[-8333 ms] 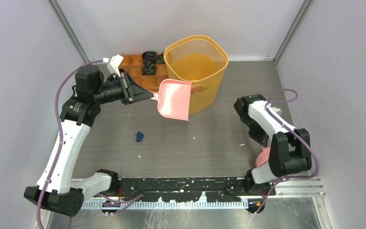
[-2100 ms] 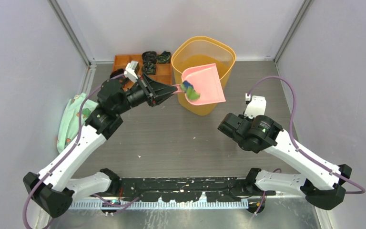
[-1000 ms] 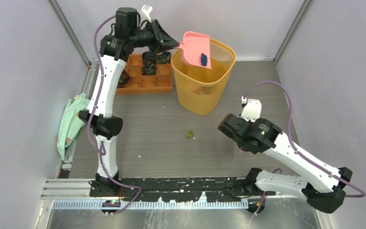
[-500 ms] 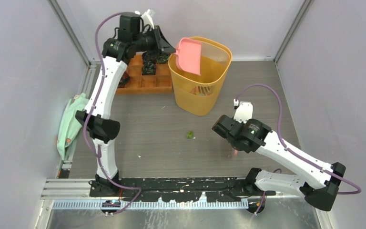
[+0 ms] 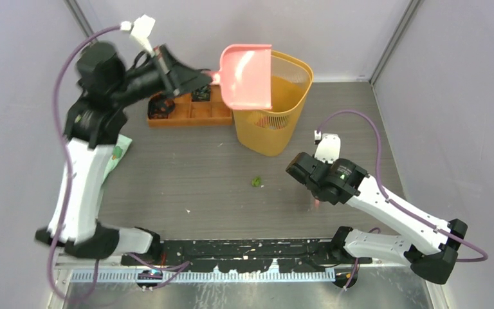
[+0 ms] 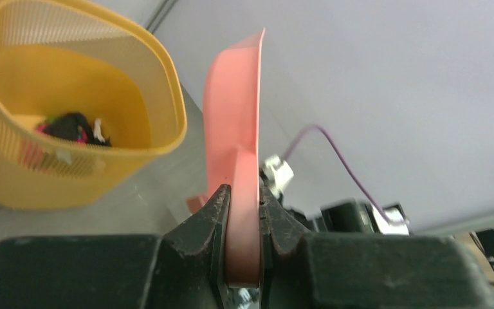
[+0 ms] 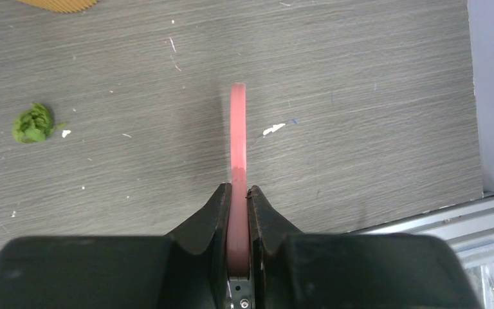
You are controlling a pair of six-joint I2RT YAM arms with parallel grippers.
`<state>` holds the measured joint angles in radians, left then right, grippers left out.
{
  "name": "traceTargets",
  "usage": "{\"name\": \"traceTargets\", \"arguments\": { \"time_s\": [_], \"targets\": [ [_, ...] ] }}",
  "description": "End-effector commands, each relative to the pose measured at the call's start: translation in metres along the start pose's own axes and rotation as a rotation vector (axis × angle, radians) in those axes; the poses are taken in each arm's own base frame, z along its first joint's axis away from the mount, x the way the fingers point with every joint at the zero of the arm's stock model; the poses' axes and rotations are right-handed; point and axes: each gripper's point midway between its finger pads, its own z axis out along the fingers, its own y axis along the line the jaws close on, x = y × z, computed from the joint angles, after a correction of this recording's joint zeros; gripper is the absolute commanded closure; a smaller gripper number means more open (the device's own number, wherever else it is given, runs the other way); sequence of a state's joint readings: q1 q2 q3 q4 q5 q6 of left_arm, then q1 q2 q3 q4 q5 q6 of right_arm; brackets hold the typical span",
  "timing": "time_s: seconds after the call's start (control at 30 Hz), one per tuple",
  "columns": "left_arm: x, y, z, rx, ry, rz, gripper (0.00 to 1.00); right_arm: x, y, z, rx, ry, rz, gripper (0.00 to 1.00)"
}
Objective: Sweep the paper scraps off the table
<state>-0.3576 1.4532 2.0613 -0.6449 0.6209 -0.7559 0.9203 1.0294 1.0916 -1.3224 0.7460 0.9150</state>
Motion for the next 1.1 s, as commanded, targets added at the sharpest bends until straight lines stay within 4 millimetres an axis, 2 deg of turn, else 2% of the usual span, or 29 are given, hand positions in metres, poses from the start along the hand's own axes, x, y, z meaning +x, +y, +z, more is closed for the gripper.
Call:
{"name": "traceTargets", "arguments": {
  "time_s": [0.0,0.13,0.23,0.33,0.4,0.47,0.67,0.77,0.93,1.07],
  "targets": [
    [0.039,-0.023,-0.066,-0.026,-0.004,-0.027,0.99,-0.031,0.007,-0.011,-0.036,-0.085,0.033,1.00],
    [0.106,0.009,-0.088,-0.108,0.096,-0.175,0.99,-0.039,0.014,-0.011,-0.026,-0.089,0.011,1.00],
    [0.164,0.059,-0.104,-0.266,0.166,-0.265,0.99,-0.044,0.016,-0.012,-0.029,-0.099,0.011,1.00],
    [0.210,0.104,-0.108,-0.378,0.223,-0.341,0.99,-0.047,0.023,-0.012,-0.050,-0.101,0.020,1.00],
    [0.232,0.133,-0.107,-0.453,0.234,-0.377,0.99,-0.048,0.032,-0.011,-0.074,-0.097,0.024,1.00],
    [0.246,0.159,-0.105,-0.517,0.234,-0.396,0.99,-0.048,0.039,-0.009,-0.091,-0.097,0.020,1.00],
    [0.268,0.217,-0.093,-0.655,0.264,-0.393,0.99,-0.046,0.064,0.003,-0.128,-0.089,-0.009,1.00],
    [0.281,0.237,-0.086,-0.658,0.288,-0.422,0.99,-0.043,0.083,0.011,-0.152,-0.067,-0.026,0.99],
    [0.296,0.268,-0.087,-0.697,0.306,-0.415,0.99,-0.038,0.127,0.026,-0.220,-0.027,-0.037,0.99],
    [0.310,0.288,-0.080,-0.646,0.318,-0.452,0.99,-0.033,0.157,0.033,-0.263,0.009,-0.041,0.99]
  ]
}}
